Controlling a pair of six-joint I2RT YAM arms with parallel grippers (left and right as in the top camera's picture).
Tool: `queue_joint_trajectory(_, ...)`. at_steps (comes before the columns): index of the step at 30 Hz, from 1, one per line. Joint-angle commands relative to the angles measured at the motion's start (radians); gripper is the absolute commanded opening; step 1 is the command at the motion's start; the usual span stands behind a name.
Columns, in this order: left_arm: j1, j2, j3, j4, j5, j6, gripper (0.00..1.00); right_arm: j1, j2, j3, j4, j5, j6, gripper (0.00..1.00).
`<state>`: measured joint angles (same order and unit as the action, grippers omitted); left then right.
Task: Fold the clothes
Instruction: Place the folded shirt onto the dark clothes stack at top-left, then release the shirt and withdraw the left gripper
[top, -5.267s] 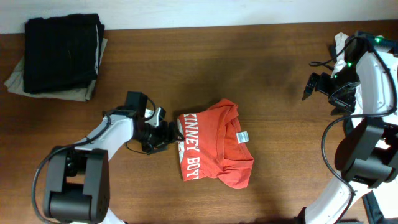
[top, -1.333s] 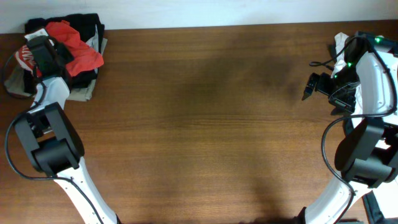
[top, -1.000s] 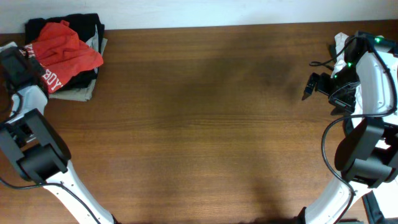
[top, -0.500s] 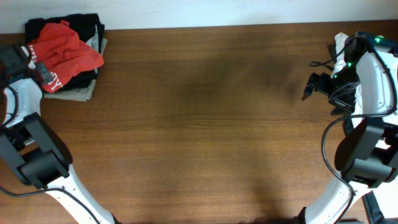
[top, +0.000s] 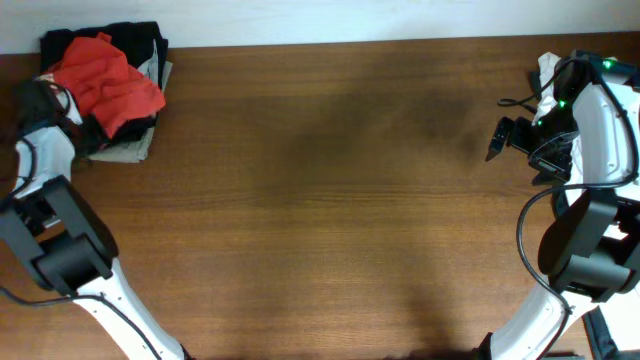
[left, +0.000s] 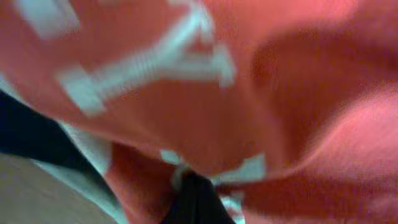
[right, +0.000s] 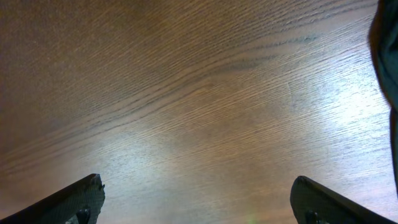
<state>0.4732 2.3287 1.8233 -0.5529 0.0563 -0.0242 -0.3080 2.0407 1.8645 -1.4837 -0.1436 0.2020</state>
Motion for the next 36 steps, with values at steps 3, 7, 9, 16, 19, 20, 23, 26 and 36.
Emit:
queue_joint_trajectory(3, 0.000, -0.043, 0.005, -0.081, 0.027, -0.013, 0.00, 0.000, -0.033, 0.008, 0.000, -0.002, -0.004, 0.99)
queue_joint_trajectory(7, -0.008, -0.194, 0.005, 0.002, 0.027, -0.013, 0.00, 0.000, -0.033, 0.008, 0.000, -0.002, -0.004, 0.99)
queue_joint_trajectory(9, -0.010, -0.230, 0.005, 0.167, 0.027, -0.013, 0.00, 0.000, -0.033, 0.008, 0.000, -0.002, -0.004, 0.99)
queue_joint_trajectory(16, -0.035, -0.019, 0.005, 0.676, 0.030, -0.013, 0.00, 0.000, -0.033, 0.008, 0.000, -0.002, -0.004, 0.99)
queue_joint_trajectory(19, -0.041, 0.131, 0.005, 0.777, 0.022, -0.013, 0.01, 0.000, -0.033, 0.008, 0.000, -0.002, -0.004, 0.99)
queue_joint_trajectory(20, -0.040, 0.167, 0.005, 0.792, -0.006, -0.013, 0.01, 0.000, -0.033, 0.008, 0.000, -0.002, -0.004, 0.99)
queue_joint_trajectory(23, -0.032, 0.203, 0.012, 0.807, -0.122, -0.005, 0.01, 0.000, -0.033, 0.008, 0.000, -0.002, -0.004, 0.99)
queue_joint_trajectory(26, -0.031, 0.193, 0.154, 0.689, -0.121, -0.005, 0.02, 0.000, -0.033, 0.008, 0.000, -0.002, -0.004, 0.99)
queue_joint_trajectory(36, -0.046, -0.134, 0.556, -0.151, 0.105, -0.006, 0.99, 0.000, -0.033, 0.008, 0.078, -0.002, -0.004, 0.99)
